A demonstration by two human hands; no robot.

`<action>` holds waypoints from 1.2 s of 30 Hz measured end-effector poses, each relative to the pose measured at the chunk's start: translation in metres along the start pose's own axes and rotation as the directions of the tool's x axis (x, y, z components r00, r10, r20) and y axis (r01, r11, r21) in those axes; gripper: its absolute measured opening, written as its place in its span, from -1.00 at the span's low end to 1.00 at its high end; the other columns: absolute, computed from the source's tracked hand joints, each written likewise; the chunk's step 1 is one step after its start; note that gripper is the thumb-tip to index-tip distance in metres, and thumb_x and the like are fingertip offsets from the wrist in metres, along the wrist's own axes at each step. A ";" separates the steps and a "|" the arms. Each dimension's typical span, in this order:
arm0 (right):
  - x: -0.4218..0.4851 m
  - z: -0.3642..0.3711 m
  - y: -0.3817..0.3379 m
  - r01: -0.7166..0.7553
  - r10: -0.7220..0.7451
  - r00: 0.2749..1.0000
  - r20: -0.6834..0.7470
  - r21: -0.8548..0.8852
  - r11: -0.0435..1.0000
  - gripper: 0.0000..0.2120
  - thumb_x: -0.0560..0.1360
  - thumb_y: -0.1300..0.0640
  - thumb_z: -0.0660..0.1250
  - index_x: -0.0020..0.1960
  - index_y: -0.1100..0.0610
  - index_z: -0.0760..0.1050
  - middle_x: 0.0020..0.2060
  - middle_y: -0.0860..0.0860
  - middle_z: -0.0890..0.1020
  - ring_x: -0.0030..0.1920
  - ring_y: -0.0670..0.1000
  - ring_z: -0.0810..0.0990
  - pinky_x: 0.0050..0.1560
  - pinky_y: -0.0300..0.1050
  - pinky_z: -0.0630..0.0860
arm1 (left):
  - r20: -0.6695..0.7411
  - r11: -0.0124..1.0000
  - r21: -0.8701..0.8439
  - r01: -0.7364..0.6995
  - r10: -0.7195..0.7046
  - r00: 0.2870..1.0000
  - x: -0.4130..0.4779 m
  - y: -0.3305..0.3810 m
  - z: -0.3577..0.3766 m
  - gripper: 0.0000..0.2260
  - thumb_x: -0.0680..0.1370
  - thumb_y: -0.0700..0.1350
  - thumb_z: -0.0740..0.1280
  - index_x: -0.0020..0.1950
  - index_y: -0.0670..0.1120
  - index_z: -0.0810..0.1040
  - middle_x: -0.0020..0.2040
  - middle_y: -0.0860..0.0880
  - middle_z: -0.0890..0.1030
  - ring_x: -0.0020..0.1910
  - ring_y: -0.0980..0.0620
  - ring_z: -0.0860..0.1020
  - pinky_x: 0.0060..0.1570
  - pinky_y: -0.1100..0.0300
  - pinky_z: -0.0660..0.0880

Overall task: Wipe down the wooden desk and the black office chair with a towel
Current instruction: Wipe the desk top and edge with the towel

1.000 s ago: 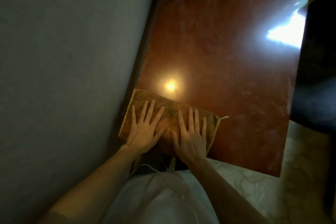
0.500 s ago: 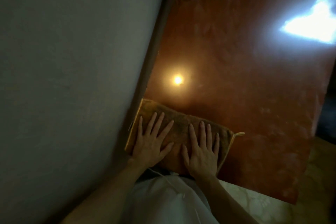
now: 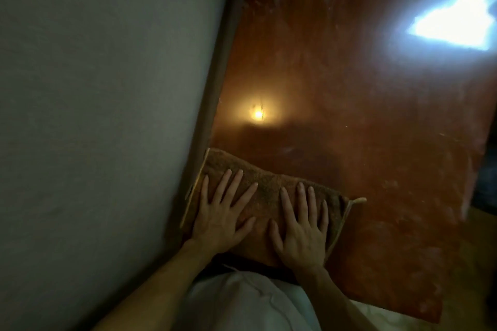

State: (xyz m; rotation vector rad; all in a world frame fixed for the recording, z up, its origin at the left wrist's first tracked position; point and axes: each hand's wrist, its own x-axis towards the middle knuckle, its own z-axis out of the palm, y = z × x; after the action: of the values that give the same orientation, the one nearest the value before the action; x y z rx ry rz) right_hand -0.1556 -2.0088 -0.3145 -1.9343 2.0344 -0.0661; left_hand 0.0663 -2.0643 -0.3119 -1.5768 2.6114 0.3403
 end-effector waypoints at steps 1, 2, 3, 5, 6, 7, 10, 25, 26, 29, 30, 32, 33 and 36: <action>0.005 -0.001 0.002 0.002 -0.002 1.000 -0.004 0.003 1.000 -0.30 0.60 -0.30 0.07 0.68 -0.07 0.09 0.68 0.07 0.05 0.66 0.16 0.02 0.61 0.26 -0.11 | 0.000 1.000 0.002 -0.001 0.001 1.000 0.005 0.000 -0.002 -0.25 0.56 0.31 0.22 0.69 0.10 0.10 0.70 -0.13 0.06 0.67 -0.16 0.03 0.54 -0.40 -0.06; 0.010 -0.003 0.003 0.004 -0.004 1.000 -0.009 0.007 1.000 -0.30 0.60 -0.30 0.08 0.68 -0.07 0.09 0.67 0.08 0.06 0.66 0.16 0.02 0.61 0.27 -0.10 | -0.002 1.000 0.001 -0.005 0.005 1.000 0.011 -0.001 -0.004 -0.25 0.56 0.31 0.22 0.69 0.10 0.10 0.70 -0.13 0.06 0.67 -0.16 0.03 0.54 -0.40 -0.05; 0.016 -0.004 0.005 0.006 -0.006 1.000 -0.014 0.008 1.000 -0.29 0.60 -0.30 0.10 0.67 -0.07 0.10 0.67 0.08 0.07 0.66 0.16 0.03 0.61 0.28 -0.09 | -0.006 1.000 0.002 -0.012 0.012 1.000 0.017 -0.003 -0.005 -0.25 0.56 0.31 0.22 0.69 0.10 0.10 0.70 -0.13 0.06 0.67 -0.16 0.03 0.54 -0.41 -0.04; 0.029 -0.008 0.006 0.013 -0.013 1.000 -0.027 -0.002 1.000 -0.28 0.59 -0.29 0.12 0.67 -0.07 0.10 0.67 0.08 0.07 0.66 0.16 0.02 0.61 0.28 -0.07 | -0.013 1.000 0.006 -0.023 0.023 1.000 0.032 -0.008 -0.007 -0.25 0.56 0.31 0.23 0.69 0.10 0.09 0.70 -0.13 0.05 0.68 -0.16 0.03 0.53 -0.42 -0.02; 0.037 -0.010 0.009 0.012 -0.012 0.999 -0.032 -0.005 1.000 -0.29 0.60 -0.30 0.09 0.68 -0.07 0.09 0.67 0.08 0.06 0.66 0.16 0.02 0.61 0.28 -0.07 | -0.016 1.000 0.004 -0.028 0.028 0.999 0.042 -0.010 -0.009 -0.24 0.56 0.31 0.22 0.69 0.10 0.09 0.70 -0.13 0.04 0.68 -0.16 0.02 0.53 -0.42 -0.02; 0.044 -0.013 0.011 0.008 -0.008 0.999 -0.034 -0.006 1.000 -0.30 0.61 -0.31 0.05 0.68 -0.07 0.08 0.67 0.08 0.06 0.67 0.15 0.01 0.61 0.28 -0.07 | -0.018 0.999 0.001 -0.032 0.032 0.999 0.051 -0.011 -0.010 -0.25 0.56 0.31 0.22 0.70 0.11 0.08 0.70 -0.12 0.04 0.68 -0.16 0.02 0.53 -0.43 -0.01; 0.063 -0.017 0.015 0.002 -0.003 0.999 -0.032 -0.023 1.000 -0.30 0.62 -0.33 -0.01 0.68 -0.08 0.04 0.68 0.08 0.03 0.67 0.15 -0.02 0.61 0.30 -0.05 | -0.024 0.999 0.017 -0.035 0.036 0.999 0.074 -0.015 -0.014 -0.25 0.57 0.32 0.20 0.70 0.11 0.08 0.70 -0.13 0.04 0.68 -0.16 0.01 0.52 -0.43 -0.01; 0.157 -0.030 0.034 0.040 -0.054 0.983 -0.174 -0.086 0.996 -0.32 0.63 -0.30 0.01 0.69 -0.12 -0.02 0.68 0.05 0.04 0.67 0.10 -0.06 0.62 0.24 -0.05 | -0.092 0.998 0.058 -0.007 0.012 0.996 0.167 -0.036 -0.030 -0.28 0.60 0.35 0.08 0.70 0.12 0.01 0.70 -0.13 0.03 0.68 -0.15 -0.01 0.54 -0.39 -0.04; 0.157 -0.030 0.034 0.043 -0.057 0.982 -0.178 -0.084 0.996 -0.32 0.63 -0.30 0.01 0.69 -0.12 -0.03 0.68 0.05 0.04 0.67 0.09 -0.06 0.62 0.24 -0.06 | -0.097 0.999 0.051 -0.006 0.011 0.995 0.167 -0.036 -0.030 -0.29 0.60 0.35 0.08 0.70 0.13 0.03 0.70 -0.12 0.04 0.68 -0.15 0.00 0.54 -0.40 -0.03; 0.155 -0.029 0.034 0.051 -0.068 0.979 -0.191 -0.090 0.995 -0.32 0.63 -0.31 0.01 0.69 -0.12 -0.01 0.67 0.06 0.07 0.67 0.09 -0.04 0.62 0.24 -0.05 | -0.118 0.999 0.039 0.002 0.002 0.993 0.165 -0.032 -0.028 -0.30 0.59 0.34 0.11 0.69 0.14 0.06 0.70 -0.10 0.06 0.68 -0.14 0.01 0.54 -0.39 -0.04; 0.156 -0.030 0.034 0.056 -0.072 0.979 -0.193 -0.086 0.995 -0.31 0.63 -0.31 0.02 0.69 -0.11 -0.01 0.67 0.07 0.08 0.67 0.10 -0.04 0.62 0.24 -0.05 | -0.115 0.999 0.035 0.007 -0.003 0.993 0.166 -0.033 -0.028 -0.30 0.59 0.34 0.11 0.69 0.15 0.05 0.70 -0.10 0.06 0.68 -0.13 0.00 0.55 -0.39 -0.05; 0.155 -0.030 0.034 0.061 -0.077 0.976 -0.203 -0.085 0.994 -0.31 0.63 -0.30 0.03 0.69 -0.09 0.01 0.67 0.09 0.09 0.67 0.12 -0.02 0.62 0.25 -0.05 | -0.112 0.999 0.039 0.016 -0.012 0.994 0.165 -0.033 -0.027 -0.31 0.60 0.35 0.08 0.69 0.15 0.03 0.70 -0.09 0.04 0.68 -0.13 -0.01 0.56 -0.37 -0.08; 0.156 -0.031 0.033 0.060 -0.077 0.975 -0.208 -0.087 0.994 -0.32 0.64 -0.29 0.04 0.69 -0.08 0.02 0.66 0.10 0.11 0.67 0.13 -0.01 0.62 0.26 -0.05 | -0.110 0.999 0.042 0.020 -0.016 0.994 0.164 -0.033 -0.028 -0.31 0.61 0.35 0.07 0.69 0.14 0.03 0.70 -0.09 0.03 0.68 -0.13 -0.02 0.56 -0.37 -0.09; 0.150 -0.033 0.030 0.050 -0.067 0.978 -0.200 -0.088 0.995 -0.32 0.63 -0.25 0.07 0.68 -0.04 0.06 0.66 0.11 0.11 0.67 0.14 0.00 0.61 0.29 -0.05 | -0.112 0.999 0.026 0.038 -0.035 0.993 0.157 -0.030 -0.029 -0.32 0.62 0.34 0.05 0.70 0.14 0.02 0.71 -0.09 0.01 0.68 -0.11 -0.05 0.57 -0.35 -0.12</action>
State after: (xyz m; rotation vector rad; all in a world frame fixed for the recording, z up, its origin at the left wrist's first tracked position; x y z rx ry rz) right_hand -0.1961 -2.1600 -0.3221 -2.1154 2.1379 -0.2036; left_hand 0.0204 -2.2198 -0.3160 -1.6790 2.6520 0.2180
